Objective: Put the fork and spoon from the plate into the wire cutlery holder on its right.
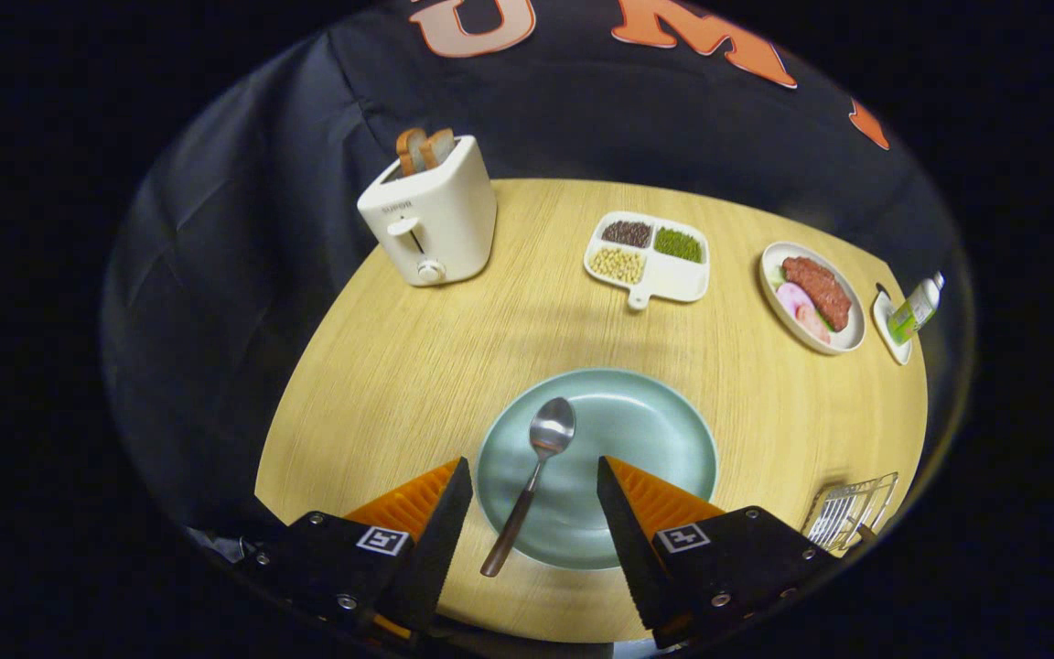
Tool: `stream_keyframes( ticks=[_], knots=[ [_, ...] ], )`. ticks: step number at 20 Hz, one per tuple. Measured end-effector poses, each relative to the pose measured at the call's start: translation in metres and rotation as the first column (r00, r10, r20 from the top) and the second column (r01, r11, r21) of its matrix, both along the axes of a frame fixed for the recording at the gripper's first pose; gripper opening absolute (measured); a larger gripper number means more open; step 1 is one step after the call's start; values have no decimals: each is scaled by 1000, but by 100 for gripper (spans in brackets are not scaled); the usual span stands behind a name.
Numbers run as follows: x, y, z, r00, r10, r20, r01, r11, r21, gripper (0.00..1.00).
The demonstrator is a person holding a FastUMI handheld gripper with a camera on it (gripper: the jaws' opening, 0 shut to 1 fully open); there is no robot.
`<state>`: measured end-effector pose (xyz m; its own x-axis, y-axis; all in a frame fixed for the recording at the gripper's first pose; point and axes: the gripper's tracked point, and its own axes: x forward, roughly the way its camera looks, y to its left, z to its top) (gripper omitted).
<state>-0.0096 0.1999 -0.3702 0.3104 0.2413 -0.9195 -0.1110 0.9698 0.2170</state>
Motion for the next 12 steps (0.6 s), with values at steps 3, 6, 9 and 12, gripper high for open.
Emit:
stream_keyframes(
  ticks=[3,6,9,12],
  knots=[
    [-8,4,-27,993,3,-121,-5,1000,-18,84],
    [-8,-2,-51,979,-30,-204,16,998,-68,84],
    [-25,1,-70,957,-34,-287,9,996,-89,80],
    [-24,2,-84,943,-51,-330,5,990,-138,73]
  ],
)
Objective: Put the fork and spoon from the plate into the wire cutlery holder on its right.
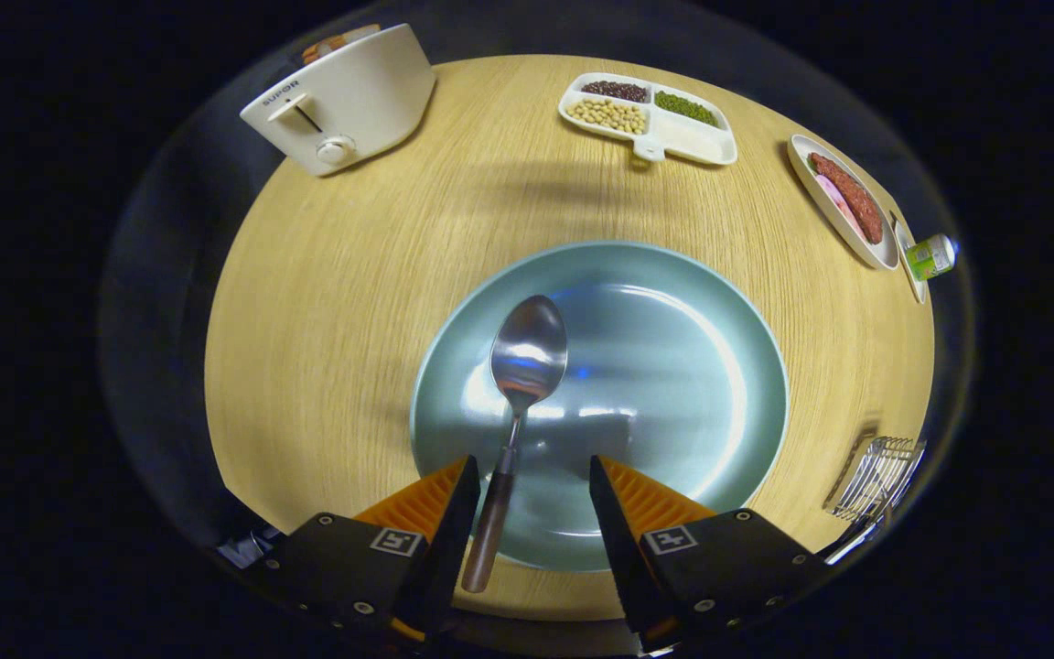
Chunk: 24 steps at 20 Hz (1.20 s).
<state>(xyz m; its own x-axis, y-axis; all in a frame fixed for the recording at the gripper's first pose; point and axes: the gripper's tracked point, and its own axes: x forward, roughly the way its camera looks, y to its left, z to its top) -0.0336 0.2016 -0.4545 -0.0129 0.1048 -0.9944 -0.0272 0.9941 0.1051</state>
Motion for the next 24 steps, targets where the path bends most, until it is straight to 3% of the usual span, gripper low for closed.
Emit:
stream_keyframes(
  ticks=[4,7,9,16,24],
  knots=[
    [4,-4,-2,1000,7,-4,-7,999,-50,46],
    [5,-6,-4,1000,4,5,-4,998,-55,13],
    [5,-7,-1,1000,4,24,-3,999,-36,6],
    [14,-32,43,983,-102,152,93,994,64,5],
    [-3,-116,127,915,-234,329,208,972,111,4]
  ],
)
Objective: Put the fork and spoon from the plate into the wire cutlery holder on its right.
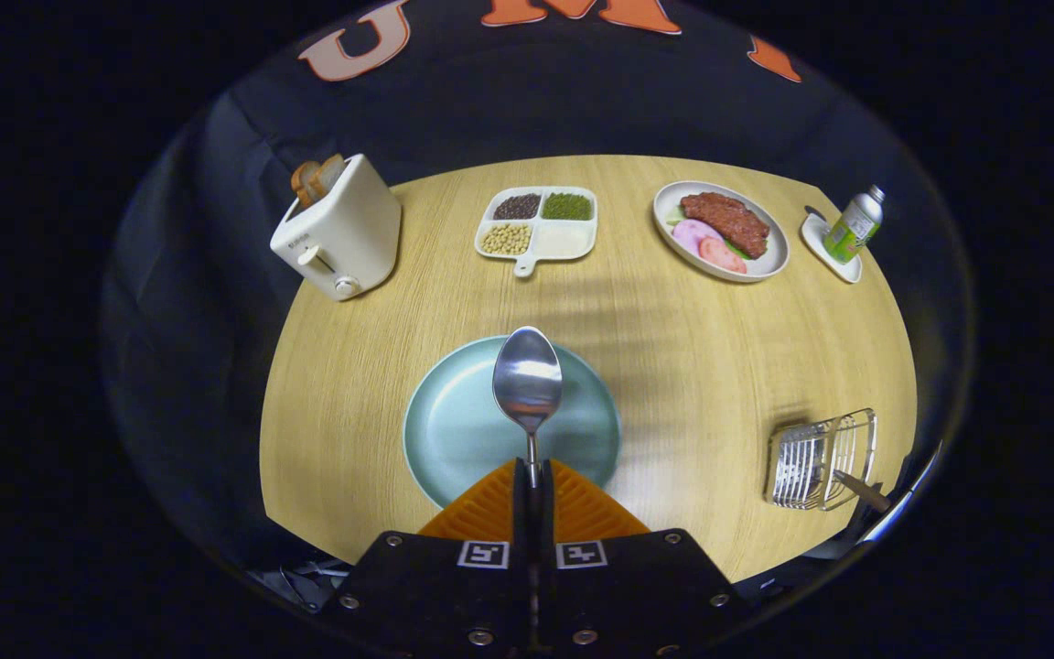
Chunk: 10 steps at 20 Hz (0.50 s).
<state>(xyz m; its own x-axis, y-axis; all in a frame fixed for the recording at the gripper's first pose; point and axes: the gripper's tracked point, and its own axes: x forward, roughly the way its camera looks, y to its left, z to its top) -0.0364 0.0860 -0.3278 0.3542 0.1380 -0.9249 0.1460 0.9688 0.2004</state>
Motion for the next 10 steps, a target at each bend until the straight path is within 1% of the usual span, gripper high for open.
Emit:
stream_keyframes(
  ticks=[1,4,6,7,10],
  knots=[
    [2,-15,9,1000,-20,12,20,1000,-6,4],
    [-13,-63,30,994,-95,54,97,995,-31,5],
    [-26,-99,41,986,-147,80,152,987,-59,5],
    [-39,-114,46,980,-173,96,180,981,-67,4],
    [-53,-157,51,969,-216,118,228,969,-98,4]
  ],
)
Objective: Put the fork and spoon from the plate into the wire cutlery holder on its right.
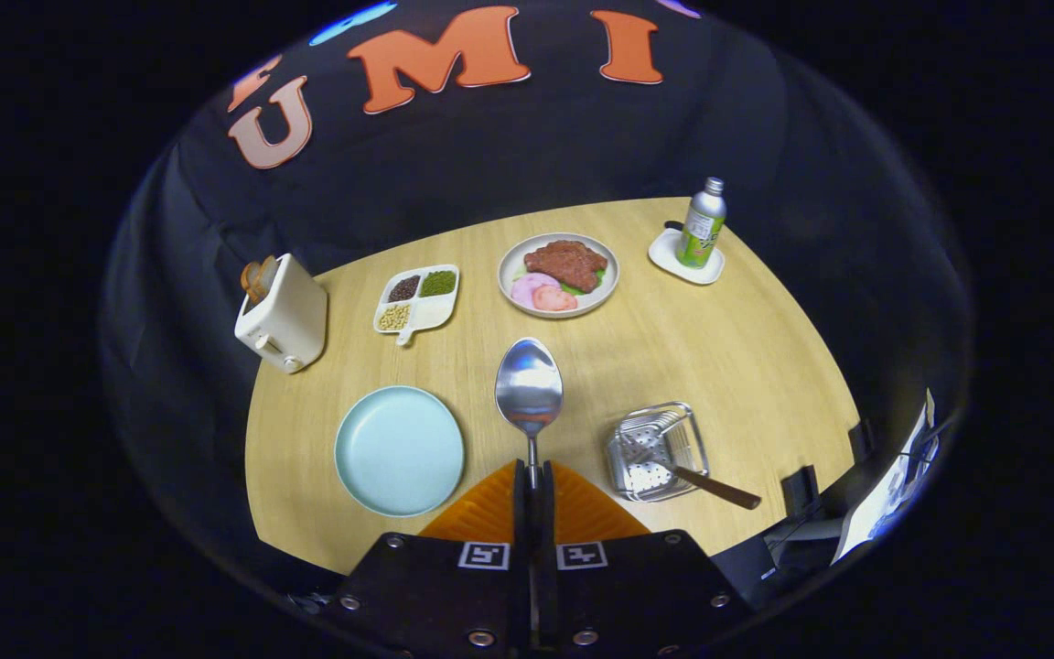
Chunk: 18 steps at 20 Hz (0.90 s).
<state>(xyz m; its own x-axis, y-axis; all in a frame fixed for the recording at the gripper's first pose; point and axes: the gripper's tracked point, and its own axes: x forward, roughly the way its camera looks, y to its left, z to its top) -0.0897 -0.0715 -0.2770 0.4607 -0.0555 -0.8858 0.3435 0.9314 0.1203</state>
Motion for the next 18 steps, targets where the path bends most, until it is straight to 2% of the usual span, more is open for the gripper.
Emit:
stream_keyframes(
  ticks=[4,9,12,15,18],
  knots=[
    [-22,-34,-14,999,-28,-44,27,1000,-15,4],
    [-49,-49,-56,985,15,-171,-15,1000,-1,5],
    [-53,-48,-70,978,44,-204,-42,999,15,6],
    [-39,-52,-60,987,64,-148,-64,998,7,10],
    [-8,-59,-31,995,97,-14,-98,995,-35,16]
  ],
)
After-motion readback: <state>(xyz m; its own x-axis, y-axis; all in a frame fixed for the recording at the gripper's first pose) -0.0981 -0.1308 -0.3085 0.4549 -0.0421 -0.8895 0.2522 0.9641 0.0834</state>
